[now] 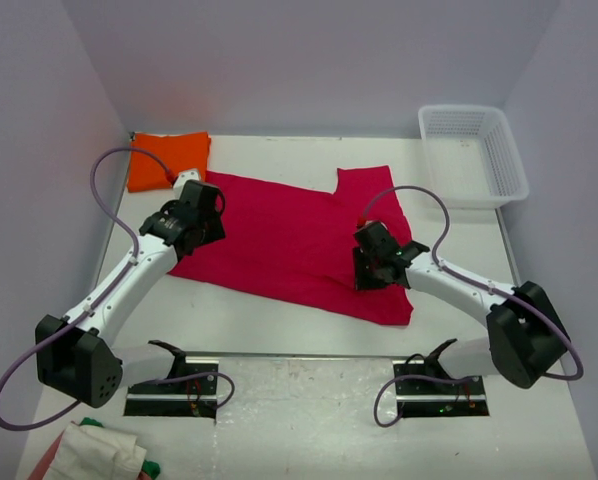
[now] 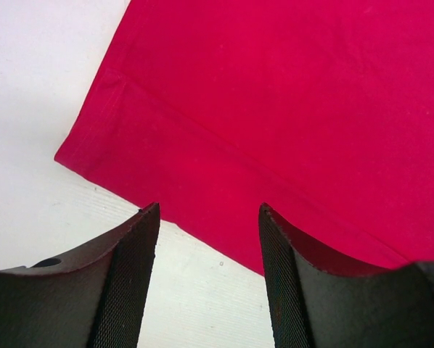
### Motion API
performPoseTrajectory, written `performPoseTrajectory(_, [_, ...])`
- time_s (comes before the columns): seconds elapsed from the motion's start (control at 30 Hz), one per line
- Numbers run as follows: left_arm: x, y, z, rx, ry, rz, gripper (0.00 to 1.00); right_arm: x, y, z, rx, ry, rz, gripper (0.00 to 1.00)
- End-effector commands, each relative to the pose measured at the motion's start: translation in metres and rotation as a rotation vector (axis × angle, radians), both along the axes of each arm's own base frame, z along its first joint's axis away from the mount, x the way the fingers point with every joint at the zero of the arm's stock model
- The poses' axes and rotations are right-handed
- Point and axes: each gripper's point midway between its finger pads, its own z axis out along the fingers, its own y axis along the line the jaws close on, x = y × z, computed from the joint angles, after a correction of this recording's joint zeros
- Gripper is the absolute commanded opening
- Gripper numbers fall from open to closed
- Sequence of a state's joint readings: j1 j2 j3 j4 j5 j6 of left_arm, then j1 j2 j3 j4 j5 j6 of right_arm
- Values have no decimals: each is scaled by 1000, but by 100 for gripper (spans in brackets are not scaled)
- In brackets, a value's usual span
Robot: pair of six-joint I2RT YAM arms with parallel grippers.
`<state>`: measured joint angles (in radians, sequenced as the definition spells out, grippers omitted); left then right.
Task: Fold and stack the t-shirts
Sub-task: Fold the flattened tshirt in 1/3 of the way
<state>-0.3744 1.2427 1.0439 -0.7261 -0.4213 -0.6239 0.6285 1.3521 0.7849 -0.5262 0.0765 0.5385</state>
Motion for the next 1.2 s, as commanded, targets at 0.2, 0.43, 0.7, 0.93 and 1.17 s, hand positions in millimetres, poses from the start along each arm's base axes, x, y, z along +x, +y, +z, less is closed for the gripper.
performPoseTrajectory(0.2, [2,-3,12,-9,-44,-26,58,11,11,-15,14,-7,-3,30])
performPoseTrajectory(0.43, [2,-3,10,-4,-35,-30,58,11,4,-14,-16,0,-43,37])
performPoseTrajectory(0.7, [3,-3,12,0,-41,-42,59,7,0,-19,-30,25,-75,32])
performPoseTrajectory(0.93, [3,-3,17,2,-50,-51,59,6,-1,-24,-45,44,-95,32])
performPoseTrajectory(1.17, [3,-6,22,-11,-66,-64,59,6,-5,-26,-64,53,-115,30])
